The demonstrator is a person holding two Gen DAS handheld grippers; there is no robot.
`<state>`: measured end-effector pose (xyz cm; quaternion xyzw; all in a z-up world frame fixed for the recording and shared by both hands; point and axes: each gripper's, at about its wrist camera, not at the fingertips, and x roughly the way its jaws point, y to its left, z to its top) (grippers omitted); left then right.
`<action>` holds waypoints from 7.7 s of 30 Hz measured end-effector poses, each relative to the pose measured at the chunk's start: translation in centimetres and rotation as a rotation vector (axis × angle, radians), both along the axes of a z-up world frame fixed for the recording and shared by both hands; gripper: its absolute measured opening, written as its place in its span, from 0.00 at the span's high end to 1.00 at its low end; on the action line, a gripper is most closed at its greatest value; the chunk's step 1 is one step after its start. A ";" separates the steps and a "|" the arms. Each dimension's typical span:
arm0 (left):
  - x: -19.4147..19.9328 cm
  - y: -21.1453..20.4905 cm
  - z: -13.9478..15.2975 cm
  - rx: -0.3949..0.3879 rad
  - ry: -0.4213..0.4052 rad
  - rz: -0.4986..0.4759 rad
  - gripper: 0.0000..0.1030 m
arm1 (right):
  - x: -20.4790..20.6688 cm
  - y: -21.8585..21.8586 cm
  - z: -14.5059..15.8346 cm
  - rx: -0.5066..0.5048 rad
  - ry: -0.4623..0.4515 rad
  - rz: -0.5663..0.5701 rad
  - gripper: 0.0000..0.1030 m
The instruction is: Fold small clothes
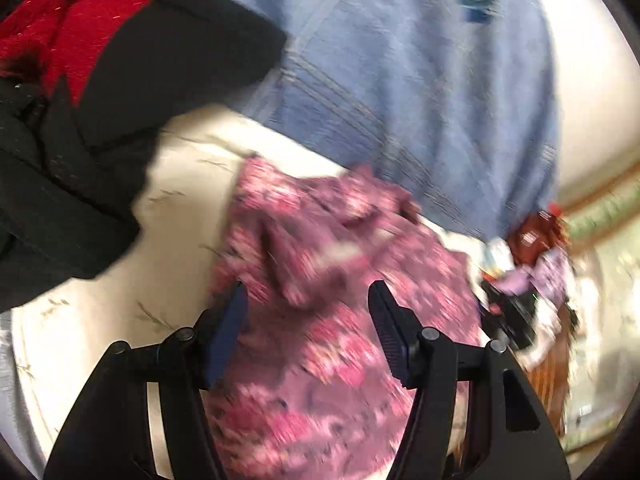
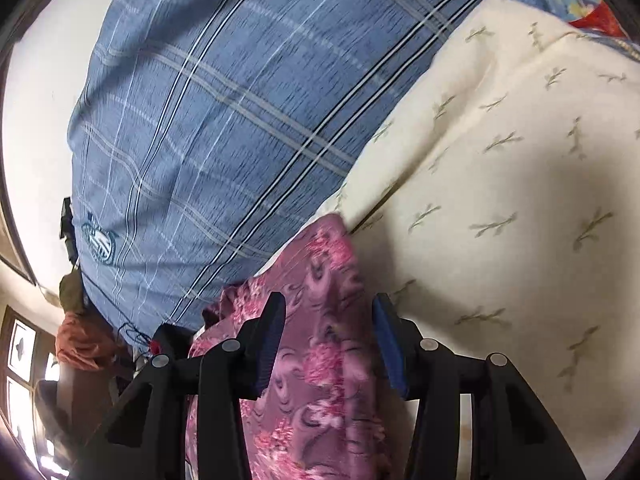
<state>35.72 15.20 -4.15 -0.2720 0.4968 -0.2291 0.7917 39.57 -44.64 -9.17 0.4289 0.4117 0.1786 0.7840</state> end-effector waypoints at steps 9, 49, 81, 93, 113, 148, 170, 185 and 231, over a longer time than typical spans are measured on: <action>2.2 -2.9 0.3 0.369 -0.066 0.003 0.31 | 2.0 3.0 0.3 -0.149 -0.003 0.041 0.52; -13.2 -0.5 -2.7 -0.140 0.214 0.292 0.41 | -17.4 -0.9 -2.4 0.180 -0.009 -0.096 0.44; -11.6 -3.0 5.3 0.110 -0.037 0.274 0.43 | -14.5 1.3 6.1 -0.200 -0.207 -0.067 0.62; -7.2 -7.1 0.5 0.369 0.018 0.138 0.26 | -10.3 4.4 0.5 -0.295 -0.096 -0.026 0.63; -4.6 5.8 1.8 0.141 0.187 0.185 0.26 | -22.5 40.4 6.1 -0.941 -0.625 0.745 0.37; 3.4 -12.1 8.6 0.345 0.031 -0.144 0.90 | -20.0 31.6 9.7 -0.589 -0.625 0.421 0.91; 7.0 -19.7 5.7 0.556 0.188 -0.123 0.26 | -15.0 18.0 3.6 -0.028 -0.347 0.374 0.21; 6.6 -22.6 1.4 0.906 0.228 -0.203 0.72 | -13.6 23.4 3.3 -0.119 -0.438 0.430 0.90; 4.5 -28.2 2.5 0.768 0.182 -0.107 0.98 | -12.6 12.5 1.4 -0.047 -0.268 0.302 0.89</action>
